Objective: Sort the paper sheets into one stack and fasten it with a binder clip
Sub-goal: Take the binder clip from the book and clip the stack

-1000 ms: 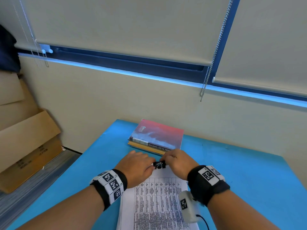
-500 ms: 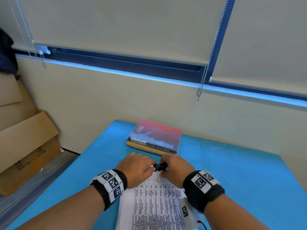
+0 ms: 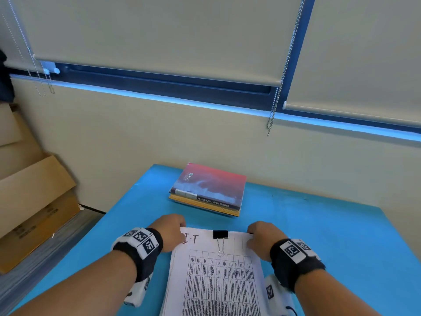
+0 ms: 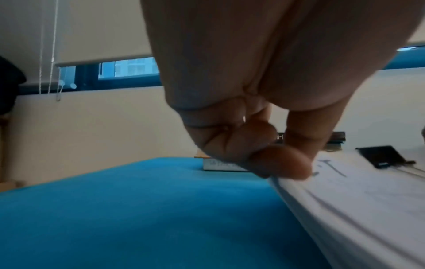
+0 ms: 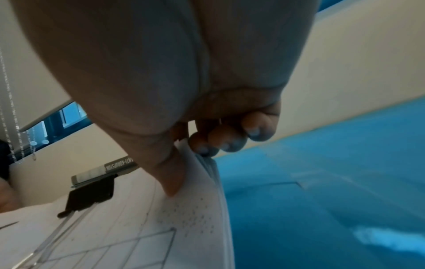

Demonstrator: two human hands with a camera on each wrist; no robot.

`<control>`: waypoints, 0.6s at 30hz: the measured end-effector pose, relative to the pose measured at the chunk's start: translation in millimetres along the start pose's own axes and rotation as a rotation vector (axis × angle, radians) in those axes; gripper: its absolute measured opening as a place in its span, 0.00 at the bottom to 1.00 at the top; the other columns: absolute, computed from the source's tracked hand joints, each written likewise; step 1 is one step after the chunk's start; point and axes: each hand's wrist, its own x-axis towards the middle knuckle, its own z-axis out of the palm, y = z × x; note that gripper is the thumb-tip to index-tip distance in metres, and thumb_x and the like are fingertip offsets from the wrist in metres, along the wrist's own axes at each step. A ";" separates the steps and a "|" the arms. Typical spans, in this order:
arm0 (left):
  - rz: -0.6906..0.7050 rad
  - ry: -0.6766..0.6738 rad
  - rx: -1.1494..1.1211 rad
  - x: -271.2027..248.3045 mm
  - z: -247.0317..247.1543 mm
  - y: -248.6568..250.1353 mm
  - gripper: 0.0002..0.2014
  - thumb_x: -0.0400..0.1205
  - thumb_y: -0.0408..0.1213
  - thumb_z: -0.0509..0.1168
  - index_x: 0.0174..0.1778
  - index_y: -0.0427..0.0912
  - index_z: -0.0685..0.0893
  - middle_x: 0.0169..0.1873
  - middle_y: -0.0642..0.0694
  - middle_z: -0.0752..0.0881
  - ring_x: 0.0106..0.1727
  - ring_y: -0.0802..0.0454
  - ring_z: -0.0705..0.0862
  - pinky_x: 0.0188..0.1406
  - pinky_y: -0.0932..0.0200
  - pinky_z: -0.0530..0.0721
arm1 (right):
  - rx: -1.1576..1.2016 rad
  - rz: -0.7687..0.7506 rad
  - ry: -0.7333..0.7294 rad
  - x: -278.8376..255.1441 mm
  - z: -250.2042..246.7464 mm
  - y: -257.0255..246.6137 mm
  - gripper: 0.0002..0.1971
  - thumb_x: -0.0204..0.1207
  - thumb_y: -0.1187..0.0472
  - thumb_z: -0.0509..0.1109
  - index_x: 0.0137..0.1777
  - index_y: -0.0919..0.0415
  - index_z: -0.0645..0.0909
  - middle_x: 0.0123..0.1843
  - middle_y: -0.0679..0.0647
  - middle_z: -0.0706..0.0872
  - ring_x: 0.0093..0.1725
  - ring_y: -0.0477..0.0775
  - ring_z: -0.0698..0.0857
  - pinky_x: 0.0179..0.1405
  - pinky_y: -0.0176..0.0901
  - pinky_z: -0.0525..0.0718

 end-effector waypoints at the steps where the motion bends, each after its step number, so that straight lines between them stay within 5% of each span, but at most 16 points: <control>1: -0.017 0.013 -0.052 5.2 3.3 -0.6 0.16 0.80 0.38 0.67 0.64 0.48 0.80 0.52 0.47 0.83 0.44 0.49 0.80 0.41 0.63 0.76 | 0.014 0.023 -0.002 2.9 2.4 1.7 0.08 0.69 0.64 0.60 0.36 0.51 0.77 0.40 0.47 0.84 0.45 0.54 0.84 0.40 0.41 0.79; 6: -0.105 0.130 -0.316 25.7 10.4 0.0 0.10 0.80 0.29 0.62 0.52 0.47 0.81 0.35 0.46 0.84 0.32 0.50 0.84 0.28 0.62 0.78 | 0.123 0.116 0.018 20.4 10.2 10.2 0.08 0.69 0.65 0.60 0.38 0.55 0.81 0.39 0.50 0.84 0.42 0.54 0.84 0.38 0.40 0.81; 10: -0.132 0.155 -0.550 38.1 8.7 0.2 0.09 0.78 0.26 0.63 0.49 0.43 0.82 0.37 0.40 0.88 0.33 0.47 0.86 0.43 0.50 0.90 | 0.203 0.169 0.077 33.5 11.2 15.5 0.06 0.71 0.64 0.62 0.34 0.59 0.76 0.34 0.52 0.81 0.38 0.56 0.81 0.32 0.39 0.76; 12: -0.096 0.135 -0.596 41.2 7.6 -0.7 0.09 0.78 0.26 0.63 0.51 0.41 0.82 0.41 0.40 0.88 0.36 0.47 0.86 0.44 0.50 0.88 | 0.281 0.193 0.128 41.2 11.1 17.7 0.07 0.73 0.64 0.63 0.33 0.59 0.77 0.33 0.54 0.84 0.37 0.59 0.83 0.31 0.38 0.77; 15: -0.037 0.096 -0.540 44.3 7.7 -3.0 0.12 0.79 0.30 0.64 0.56 0.45 0.83 0.47 0.46 0.86 0.45 0.50 0.83 0.45 0.61 0.80 | 0.437 0.209 0.173 49.5 10.9 19.7 0.04 0.74 0.61 0.65 0.46 0.55 0.80 0.45 0.58 0.90 0.47 0.61 0.89 0.48 0.46 0.88; 18: -0.015 0.043 -0.502 43.7 6.0 -5.5 0.10 0.79 0.34 0.66 0.55 0.47 0.86 0.47 0.47 0.84 0.49 0.49 0.82 0.53 0.60 0.77 | 0.502 0.188 0.170 51.8 12.2 18.5 0.09 0.74 0.60 0.66 0.53 0.51 0.75 0.51 0.59 0.89 0.52 0.61 0.88 0.56 0.50 0.86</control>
